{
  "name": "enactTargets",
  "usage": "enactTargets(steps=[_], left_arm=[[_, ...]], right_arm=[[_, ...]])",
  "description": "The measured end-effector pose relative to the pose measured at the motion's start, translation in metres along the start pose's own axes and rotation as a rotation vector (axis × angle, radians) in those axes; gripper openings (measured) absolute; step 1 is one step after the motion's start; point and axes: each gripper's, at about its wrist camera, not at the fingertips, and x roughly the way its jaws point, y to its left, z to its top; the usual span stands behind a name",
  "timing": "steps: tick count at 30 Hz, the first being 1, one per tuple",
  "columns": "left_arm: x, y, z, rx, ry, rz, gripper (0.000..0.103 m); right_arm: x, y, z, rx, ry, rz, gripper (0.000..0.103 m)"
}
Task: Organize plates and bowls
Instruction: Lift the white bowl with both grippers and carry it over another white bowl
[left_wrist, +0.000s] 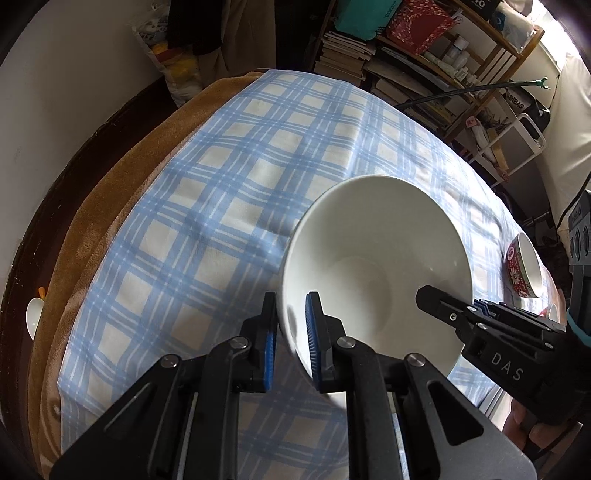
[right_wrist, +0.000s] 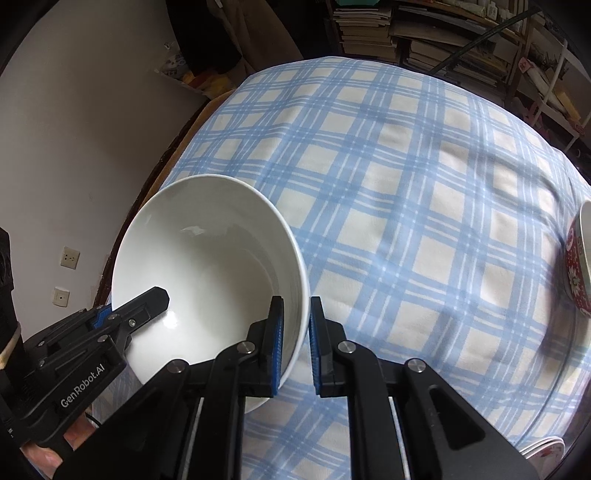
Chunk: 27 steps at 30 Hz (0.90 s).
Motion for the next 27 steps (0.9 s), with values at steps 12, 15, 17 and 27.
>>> enactTargets(steps=[12, 15, 17, 27], left_arm=[[-0.029, -0.046, -0.035, 0.091, -0.013, -0.014, 0.015], [-0.037, -0.053, -0.044, 0.101, -0.015, -0.019, 0.015], [-0.043, -0.057, -0.051, 0.114, -0.023, -0.019, 0.015], [-0.056, -0.064, -0.085, 0.140, 0.001, -0.016, 0.015]], right_arm=[[-0.047, -0.035, -0.047, 0.071, -0.046, 0.025, 0.014], [-0.056, -0.040, -0.060, 0.077, -0.053, 0.031, 0.014], [-0.059, -0.041, -0.068, 0.078, -0.055, 0.035, 0.014], [-0.075, -0.047, -0.104, 0.074, -0.053, 0.058, 0.015]])
